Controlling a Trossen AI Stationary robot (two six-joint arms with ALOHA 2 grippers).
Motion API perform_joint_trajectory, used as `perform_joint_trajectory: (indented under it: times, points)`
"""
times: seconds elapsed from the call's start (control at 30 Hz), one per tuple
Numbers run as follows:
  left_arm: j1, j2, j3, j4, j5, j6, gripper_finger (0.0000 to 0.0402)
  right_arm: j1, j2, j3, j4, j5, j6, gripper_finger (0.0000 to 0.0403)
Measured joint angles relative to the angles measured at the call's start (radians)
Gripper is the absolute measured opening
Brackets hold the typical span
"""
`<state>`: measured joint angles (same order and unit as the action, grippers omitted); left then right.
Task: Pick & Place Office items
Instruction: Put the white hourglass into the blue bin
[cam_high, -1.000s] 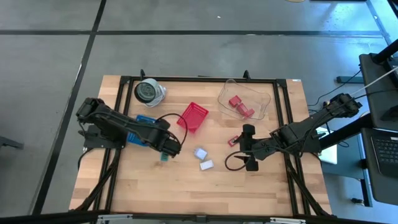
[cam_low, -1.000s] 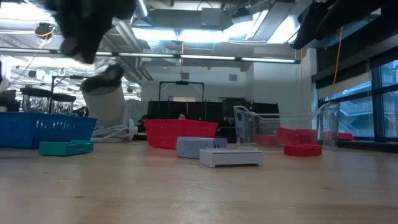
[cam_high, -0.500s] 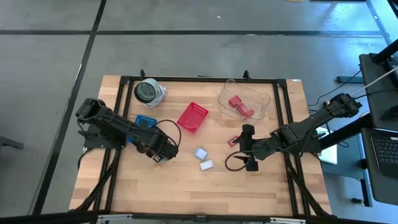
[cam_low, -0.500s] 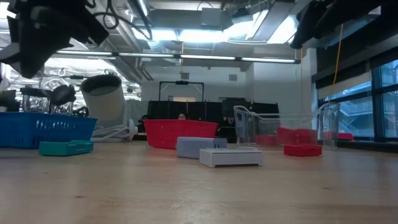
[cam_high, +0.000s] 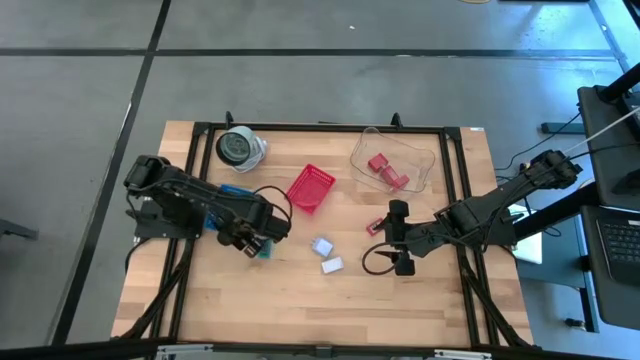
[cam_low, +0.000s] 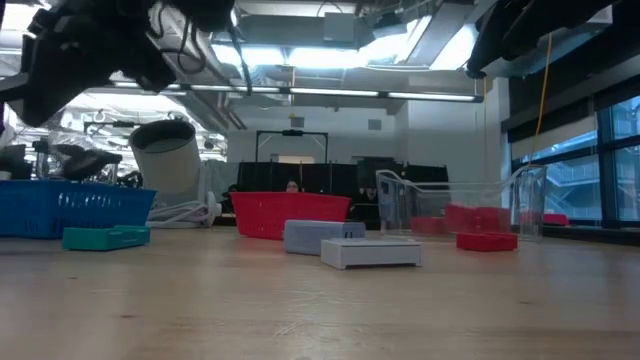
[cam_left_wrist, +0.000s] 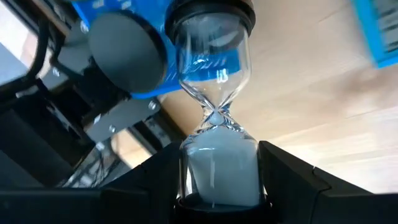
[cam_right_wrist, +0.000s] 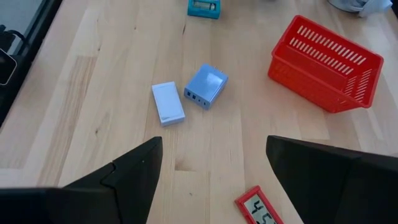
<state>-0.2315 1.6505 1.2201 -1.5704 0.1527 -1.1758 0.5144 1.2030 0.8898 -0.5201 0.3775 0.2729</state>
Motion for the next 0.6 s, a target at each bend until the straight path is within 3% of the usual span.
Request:
perform_joint_trajectory:
  times: [0.37,0.6]
  points:
    - [0.046,0.000,-0.113,0.000,0.049,0.115,0.0194,0.000,0.000,0.000,0.009,0.000,-0.023,0.0291]
    - [0.117,0.000,-0.113,0.000,-0.004,0.183,0.0195,0.000,0.000,0.000,0.012,0.000,-0.027,0.0291]
